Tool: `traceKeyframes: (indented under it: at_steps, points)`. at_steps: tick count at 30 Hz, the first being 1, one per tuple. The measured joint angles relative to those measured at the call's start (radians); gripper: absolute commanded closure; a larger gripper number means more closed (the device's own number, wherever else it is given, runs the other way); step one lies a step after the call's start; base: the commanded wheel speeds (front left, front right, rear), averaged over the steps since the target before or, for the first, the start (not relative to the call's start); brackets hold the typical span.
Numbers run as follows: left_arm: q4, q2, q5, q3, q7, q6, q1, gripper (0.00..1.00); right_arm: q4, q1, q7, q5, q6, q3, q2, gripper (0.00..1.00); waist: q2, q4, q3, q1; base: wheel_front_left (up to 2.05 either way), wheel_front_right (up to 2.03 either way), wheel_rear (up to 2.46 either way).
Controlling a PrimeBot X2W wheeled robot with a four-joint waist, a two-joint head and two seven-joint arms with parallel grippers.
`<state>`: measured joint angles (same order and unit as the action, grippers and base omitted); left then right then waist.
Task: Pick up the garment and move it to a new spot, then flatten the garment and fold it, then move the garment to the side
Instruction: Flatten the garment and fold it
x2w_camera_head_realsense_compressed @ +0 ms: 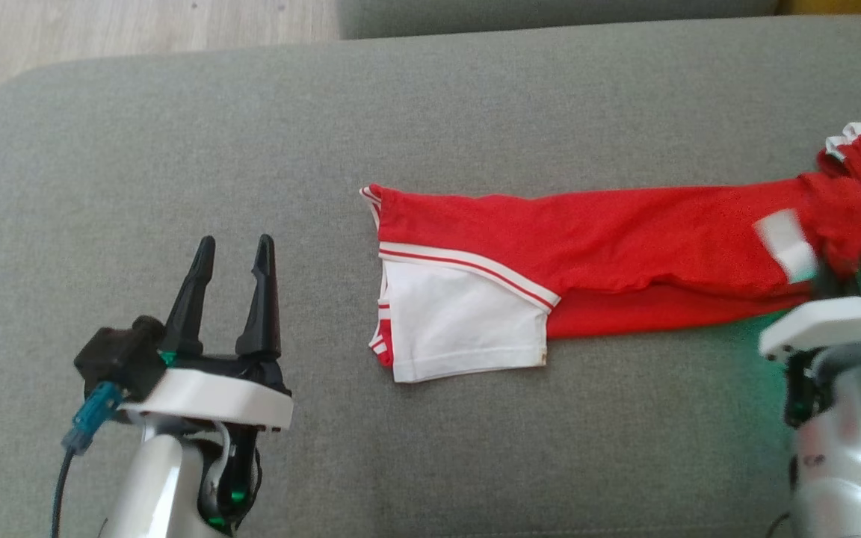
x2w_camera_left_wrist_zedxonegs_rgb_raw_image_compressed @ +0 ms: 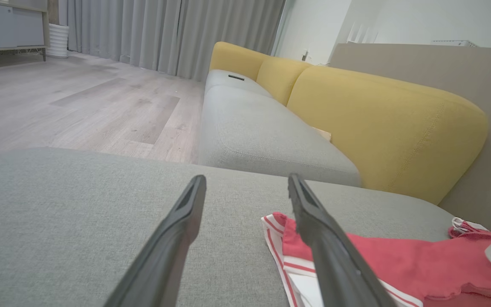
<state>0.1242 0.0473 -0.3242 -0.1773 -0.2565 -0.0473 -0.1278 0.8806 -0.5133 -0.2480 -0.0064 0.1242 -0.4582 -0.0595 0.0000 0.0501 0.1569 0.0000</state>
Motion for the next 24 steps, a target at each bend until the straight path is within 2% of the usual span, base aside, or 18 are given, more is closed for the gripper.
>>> traceKeyframes:
  at_steps: [2,6,7,10,12,18,24]
  points:
    - [0.002,0.000,0.000,-0.001,0.000,0.000,0.000,0.00,-0.018,-0.001,0.000,0.010,0.000,0.051,0.010,1.00,0.0000,0.000,-0.010,0.0000,0.00,0.00,0.00]
    - [0.009,0.000,-0.004,-0.004,0.000,-0.002,0.002,0.00,-0.029,-0.003,0.000,0.171,0.000,0.295,0.006,1.00,0.0000,0.009,-0.030,0.0000,0.00,0.00,0.00]
    - [0.009,0.000,-0.004,-0.004,0.000,-0.002,0.002,0.00,-0.029,-0.003,0.000,0.171,0.000,0.295,0.006,1.00,0.0000,0.009,-0.030,0.0000,0.00,0.00,0.00]
    - [0.010,-0.001,-0.003,-0.008,0.000,-0.007,0.005,0.00,-0.087,0.002,0.004,0.289,0.000,0.466,0.007,1.00,0.0000,0.020,-0.042,0.0000,0.00,0.00,0.00]
    - [0.009,0.000,-0.003,-0.007,0.000,-0.005,0.005,0.00,-0.131,0.014,0.021,0.338,0.000,0.542,0.007,1.00,0.0000,0.029,-0.047,0.0000,0.00,0.00,0.00]
    - [0.009,0.000,-0.004,-0.028,0.000,-0.006,0.015,0.00,-0.211,0.054,0.072,0.420,0.000,0.707,0.006,1.00,0.0000,0.068,-0.049,0.0000,0.00,0.00,0.00]
    - [0.012,-0.001,-0.011,-0.039,0.000,-0.006,0.021,0.00,-0.248,0.057,0.109,0.456,0.000,0.839,0.002,1.00,0.0000,0.120,-0.044,0.0000,0.00,0.00,0.00]
